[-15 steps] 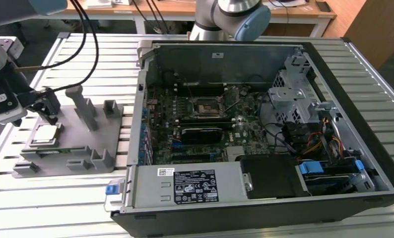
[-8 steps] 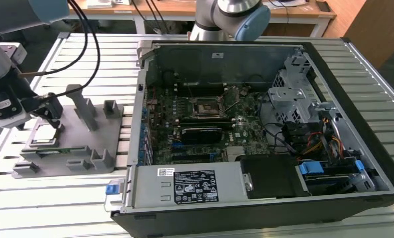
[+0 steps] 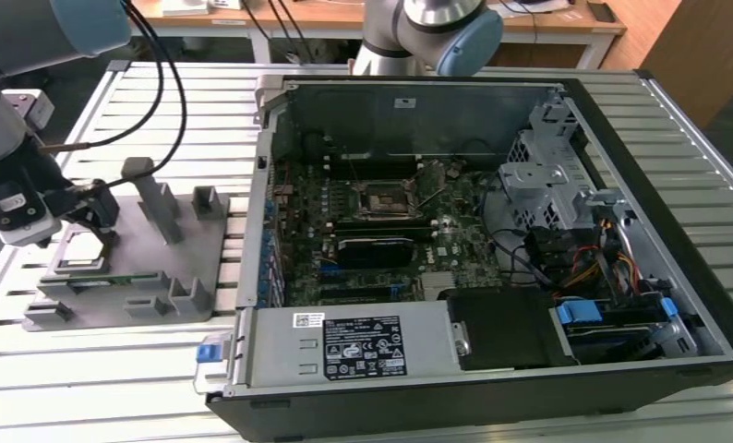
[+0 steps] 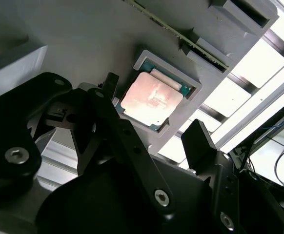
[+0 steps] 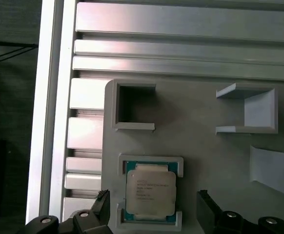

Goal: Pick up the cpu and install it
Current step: 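Pick up the cpu and move it towards the insertion slot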

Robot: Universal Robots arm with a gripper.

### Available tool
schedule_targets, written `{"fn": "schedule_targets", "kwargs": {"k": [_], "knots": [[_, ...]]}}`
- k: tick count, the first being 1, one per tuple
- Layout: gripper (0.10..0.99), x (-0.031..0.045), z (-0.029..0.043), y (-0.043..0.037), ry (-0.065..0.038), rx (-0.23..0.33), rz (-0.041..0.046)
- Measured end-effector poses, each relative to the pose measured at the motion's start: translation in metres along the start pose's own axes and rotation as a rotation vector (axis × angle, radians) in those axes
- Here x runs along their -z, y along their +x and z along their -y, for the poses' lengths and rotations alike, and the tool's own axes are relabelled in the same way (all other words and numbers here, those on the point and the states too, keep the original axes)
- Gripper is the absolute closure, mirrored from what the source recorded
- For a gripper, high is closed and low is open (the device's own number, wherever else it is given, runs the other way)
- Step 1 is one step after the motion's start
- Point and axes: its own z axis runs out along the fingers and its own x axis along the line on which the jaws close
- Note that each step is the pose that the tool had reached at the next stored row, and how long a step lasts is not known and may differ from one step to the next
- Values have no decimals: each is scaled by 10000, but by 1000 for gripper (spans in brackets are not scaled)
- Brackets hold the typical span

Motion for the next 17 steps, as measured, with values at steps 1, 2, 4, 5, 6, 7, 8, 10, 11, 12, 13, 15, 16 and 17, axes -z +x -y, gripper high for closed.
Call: {"fn": "schedule_targets", "kwargs": {"k": [1,2,4,5,6,7,8,10,11,12,13,15,16,17], "knots": [[294,-16,1,3,1,0,0],[294,-33,2,5,0,0,2],[294,-65,3,9,1,0,2],[294,-82,4,10,0,1,3],[294,-98,4,12,0,-1,4],[294,-110,2,12,0,-2,4],[294,-115,-4,13,1,-5,2],[306,-120,-20,11,0,-24,5],[306,-123,-23,11,-1,-47,8],[376,-127,-23,13,-1,-71,11],[376,-130,-24,20,0,-81,11],[376,-141,-24,23,0,-85,15],[392,-151,-23,23,-1,-86,22],[392,-161,-23,24,2,-89,34]]}}
